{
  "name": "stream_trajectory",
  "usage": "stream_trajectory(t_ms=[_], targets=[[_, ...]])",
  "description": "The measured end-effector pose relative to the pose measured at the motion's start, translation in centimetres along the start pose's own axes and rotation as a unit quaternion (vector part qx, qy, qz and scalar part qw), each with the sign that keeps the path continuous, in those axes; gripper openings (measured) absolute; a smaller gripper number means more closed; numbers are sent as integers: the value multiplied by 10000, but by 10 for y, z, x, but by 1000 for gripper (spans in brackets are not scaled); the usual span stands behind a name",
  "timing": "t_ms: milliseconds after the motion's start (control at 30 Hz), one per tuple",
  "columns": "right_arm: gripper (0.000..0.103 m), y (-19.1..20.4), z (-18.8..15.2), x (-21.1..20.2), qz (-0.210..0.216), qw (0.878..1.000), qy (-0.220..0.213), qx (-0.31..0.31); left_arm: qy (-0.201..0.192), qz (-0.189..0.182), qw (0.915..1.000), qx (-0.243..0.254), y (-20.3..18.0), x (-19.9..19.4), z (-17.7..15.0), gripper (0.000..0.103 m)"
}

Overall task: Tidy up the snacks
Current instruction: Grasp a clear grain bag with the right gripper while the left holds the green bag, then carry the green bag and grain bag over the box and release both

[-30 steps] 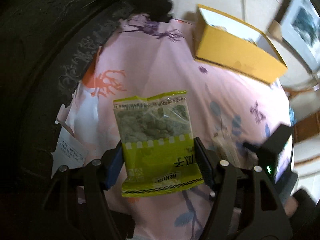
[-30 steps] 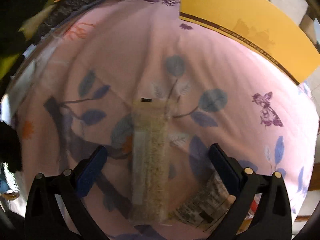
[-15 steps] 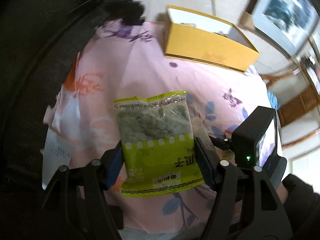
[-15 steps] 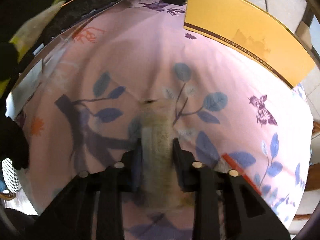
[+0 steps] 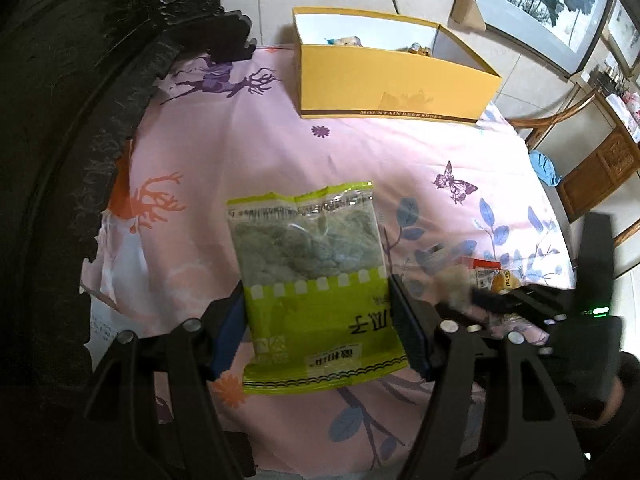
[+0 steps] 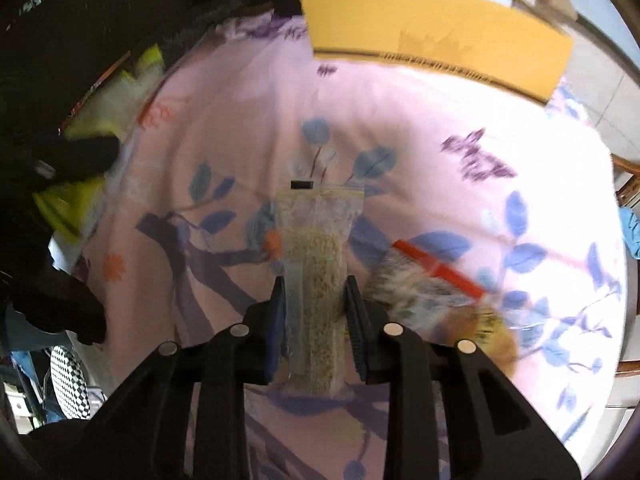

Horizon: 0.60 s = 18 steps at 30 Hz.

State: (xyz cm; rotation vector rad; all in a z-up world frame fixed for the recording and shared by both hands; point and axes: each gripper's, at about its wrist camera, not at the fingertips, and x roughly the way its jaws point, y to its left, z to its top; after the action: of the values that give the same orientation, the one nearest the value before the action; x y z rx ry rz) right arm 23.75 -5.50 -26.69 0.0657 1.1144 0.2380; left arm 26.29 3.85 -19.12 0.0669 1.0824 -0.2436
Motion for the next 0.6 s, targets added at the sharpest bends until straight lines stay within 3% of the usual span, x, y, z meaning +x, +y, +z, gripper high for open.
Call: stream_trajectory(t_ms=[133,200,267,400,500,567,600], targets=[[29,-15,6,-40,-22,9986,-483,216,-97,45,9999,-45,-8,-2,9,67],[29,-22,11,-57,10,9972,-686,304,-334,110,9994,65,-15,-8,19,55],[29,-30,21,-75,-20,9949,-942,366,-442,192,9987,139,-20,-12,29,55],[29,-45,33,-103,-25,9902,-1333,428,-629,125,9978,140,-28,-15,48,38],[29,-57,39,-118,-40,9869,-1531,501,-576,98,9982,123,-29,-8,53,36],[29,-67,36,-131,-89,9853,-1611,563,-550,235,9982,-58,-16,-3,49,69],[29,-72,35,-136,-101,9841,-1655,630,-504,378,9978,-202,-7,2,45,95]])
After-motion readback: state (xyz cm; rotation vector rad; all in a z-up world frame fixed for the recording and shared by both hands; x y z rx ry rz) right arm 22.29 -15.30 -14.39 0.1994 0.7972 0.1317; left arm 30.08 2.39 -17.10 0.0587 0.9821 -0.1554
